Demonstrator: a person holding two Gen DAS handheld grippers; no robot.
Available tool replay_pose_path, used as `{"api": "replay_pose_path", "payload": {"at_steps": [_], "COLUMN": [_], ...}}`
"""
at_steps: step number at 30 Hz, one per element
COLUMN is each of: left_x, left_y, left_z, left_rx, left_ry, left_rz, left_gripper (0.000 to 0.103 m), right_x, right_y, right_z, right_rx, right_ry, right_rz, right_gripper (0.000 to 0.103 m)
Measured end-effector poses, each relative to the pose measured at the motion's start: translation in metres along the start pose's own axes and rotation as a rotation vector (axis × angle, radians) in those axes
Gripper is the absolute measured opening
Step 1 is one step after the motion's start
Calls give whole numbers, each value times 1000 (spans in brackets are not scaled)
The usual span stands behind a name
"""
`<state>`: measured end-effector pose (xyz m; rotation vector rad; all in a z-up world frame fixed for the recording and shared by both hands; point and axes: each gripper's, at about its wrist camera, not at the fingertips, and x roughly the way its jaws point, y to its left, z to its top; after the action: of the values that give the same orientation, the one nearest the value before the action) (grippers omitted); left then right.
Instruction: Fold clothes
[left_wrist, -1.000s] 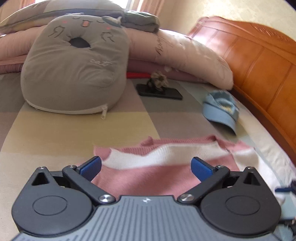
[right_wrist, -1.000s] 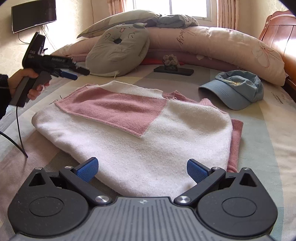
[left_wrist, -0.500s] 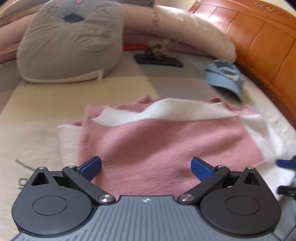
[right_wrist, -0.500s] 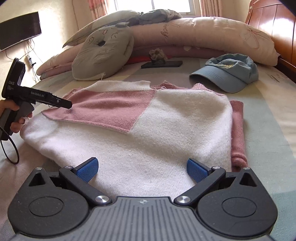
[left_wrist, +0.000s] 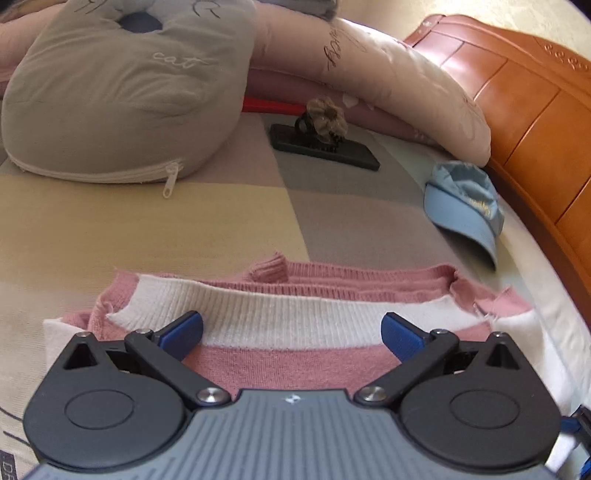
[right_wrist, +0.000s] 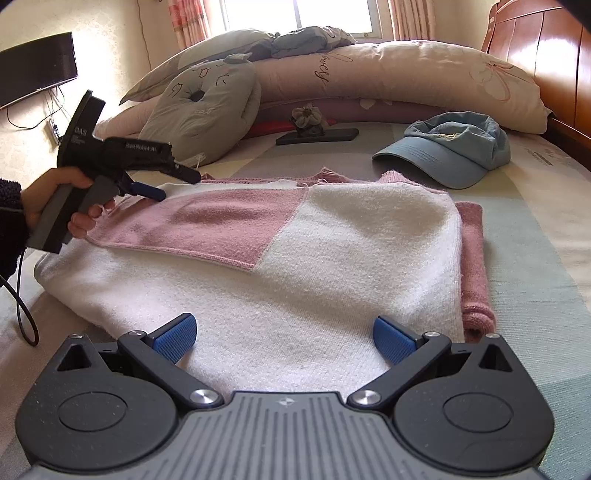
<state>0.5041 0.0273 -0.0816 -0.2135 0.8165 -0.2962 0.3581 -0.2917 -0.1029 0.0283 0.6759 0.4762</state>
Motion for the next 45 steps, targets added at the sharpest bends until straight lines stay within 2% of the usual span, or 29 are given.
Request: {"api": "replay_pose_path", "payload": {"at_steps": [3, 5, 8, 10, 12, 15, 18, 20, 21, 24, 26, 29, 32, 33, 36, 41, 44, 45], "left_x": [-13, -15, -16, -28, -42, -51, -48, -43, -48, -58, -62, -69, -75, -76, -80, -87, -94, -96], "left_y": [0, 7, 19, 22, 17, 5, -3, 0, 1, 5, 10, 13, 12, 12, 11, 7, 4, 0], "left_z": [-10, -17, -22, -20, -21, -27, -43, -54, -60, -67, -69, -74, -74, -74, -76, -96, -106, -105], "left_rx": [56, 77, 81, 61, 66, 143, 196, 186, 200, 204, 205, 233, 233, 228, 220, 268, 317, 325], "left_ry": [24, 64, 80, 55, 37, 63, 116, 146, 127, 122, 129, 131, 124, 117, 107, 122, 119, 126], "left_rz": [-56, -45, 90, 92, 52, -46, -71, -56, -60, -70, -77, -75, -76, -84, -108, -54, -28, -14], "left_gripper": [102, 102, 102, 102, 102, 102, 102, 102, 102, 102, 102, 102, 102, 102, 102, 102, 102, 102], "right_x": [1, 2, 7, 9, 4, -7, -10, 5, 18, 71, 106, 113, 101, 92, 60, 24, -3, -10], "right_y": [1, 5, 15, 17, 12, 4, 4, -1, -6, -30, -53, -73, -77, -74, -63, -65, -54, -47], "right_z": [-1, -1, 1, 4, 15, 34, 69, 95, 105, 113, 106, 108, 115, 116, 108, 59, 33, 34], "right_rx": [0, -11, -89, -131, -114, -86, -95, -63, -36, 58, 150, 204, 305, 296, 211, 202, 93, 58], "right_ry": [-1, 4, 44, 81, 98, 87, -30, -66, -53, 40, 115, 40, 62, 79, 81, 136, 63, 64], "right_rz": [-10, -28, -65, -67, -37, 5, -1, 37, 64, 103, 81, 74, 83, 72, 67, 57, 39, 9], "right_gripper": [103, 103, 103, 103, 103, 103, 103, 103, 103, 103, 103, 103, 103, 103, 103, 103, 103, 103]}}
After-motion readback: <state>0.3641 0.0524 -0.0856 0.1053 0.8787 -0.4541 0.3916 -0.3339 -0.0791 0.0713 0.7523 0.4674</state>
